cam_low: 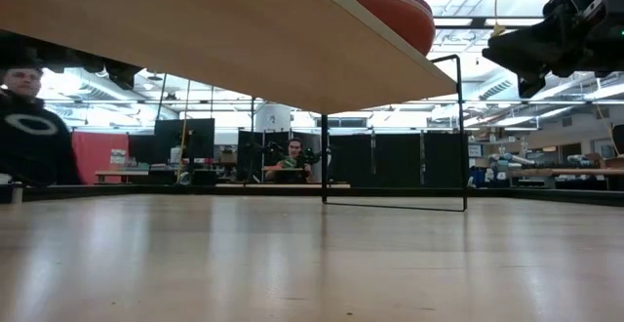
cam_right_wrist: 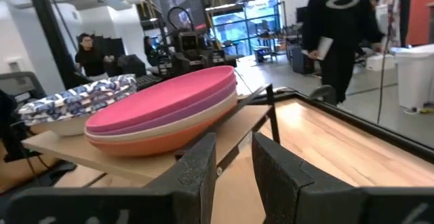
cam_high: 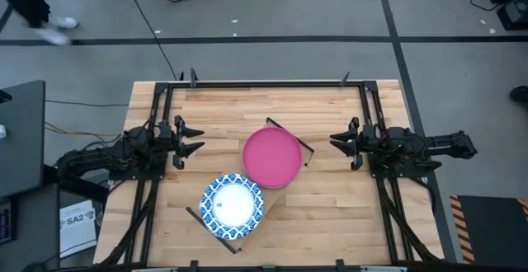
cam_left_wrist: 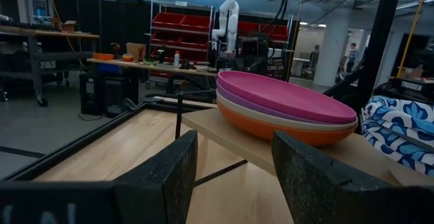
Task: Place and stack plates onto a shelf
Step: Return to Home Position
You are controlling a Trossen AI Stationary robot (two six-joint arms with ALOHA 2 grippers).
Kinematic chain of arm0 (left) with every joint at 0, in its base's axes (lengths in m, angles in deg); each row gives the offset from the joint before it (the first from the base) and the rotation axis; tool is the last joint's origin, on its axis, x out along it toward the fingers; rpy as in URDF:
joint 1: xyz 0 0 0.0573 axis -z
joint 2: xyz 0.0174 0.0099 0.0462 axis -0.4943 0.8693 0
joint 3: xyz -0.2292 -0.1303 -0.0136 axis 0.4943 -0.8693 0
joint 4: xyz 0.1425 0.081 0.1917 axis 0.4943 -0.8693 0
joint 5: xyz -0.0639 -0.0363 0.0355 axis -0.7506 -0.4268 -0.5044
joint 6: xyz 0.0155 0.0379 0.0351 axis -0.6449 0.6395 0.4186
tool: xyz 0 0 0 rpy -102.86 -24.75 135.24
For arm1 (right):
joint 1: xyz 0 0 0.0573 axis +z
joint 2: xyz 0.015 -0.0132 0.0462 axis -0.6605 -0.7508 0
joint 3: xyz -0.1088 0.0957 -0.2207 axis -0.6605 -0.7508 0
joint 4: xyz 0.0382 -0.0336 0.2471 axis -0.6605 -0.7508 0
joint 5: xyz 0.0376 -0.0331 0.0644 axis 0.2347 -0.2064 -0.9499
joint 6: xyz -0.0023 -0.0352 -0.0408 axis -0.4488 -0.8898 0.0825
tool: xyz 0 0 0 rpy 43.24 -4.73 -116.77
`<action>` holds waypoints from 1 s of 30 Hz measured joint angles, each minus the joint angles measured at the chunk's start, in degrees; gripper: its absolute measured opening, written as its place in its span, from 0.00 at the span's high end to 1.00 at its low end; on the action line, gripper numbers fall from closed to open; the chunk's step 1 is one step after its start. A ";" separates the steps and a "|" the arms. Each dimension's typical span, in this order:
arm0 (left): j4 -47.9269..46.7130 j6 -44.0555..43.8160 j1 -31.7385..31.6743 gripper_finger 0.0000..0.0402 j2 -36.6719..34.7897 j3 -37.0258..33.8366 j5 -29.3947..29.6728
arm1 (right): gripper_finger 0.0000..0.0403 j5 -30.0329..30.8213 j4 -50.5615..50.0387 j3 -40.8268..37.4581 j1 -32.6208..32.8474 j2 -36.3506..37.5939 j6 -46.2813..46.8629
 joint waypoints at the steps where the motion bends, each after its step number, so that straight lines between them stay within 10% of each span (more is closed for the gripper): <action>1: 0.00 0.00 0.01 0.51 -0.01 0.00 0.00 | 0.75 0.00 0.02 0.00 0.30 0.01 -0.39; 24: -0.73 -0.02 0.02 0.51 -0.01 0.00 0.02 | 0.75 -0.28 -2.84 0.00 1.05 -0.36 -1.71; 30: -1.07 0.02 0.01 0.51 -0.01 0.00 0.00 | 0.75 -9.41 -4.31 0.00 1.05 -0.36 -1.69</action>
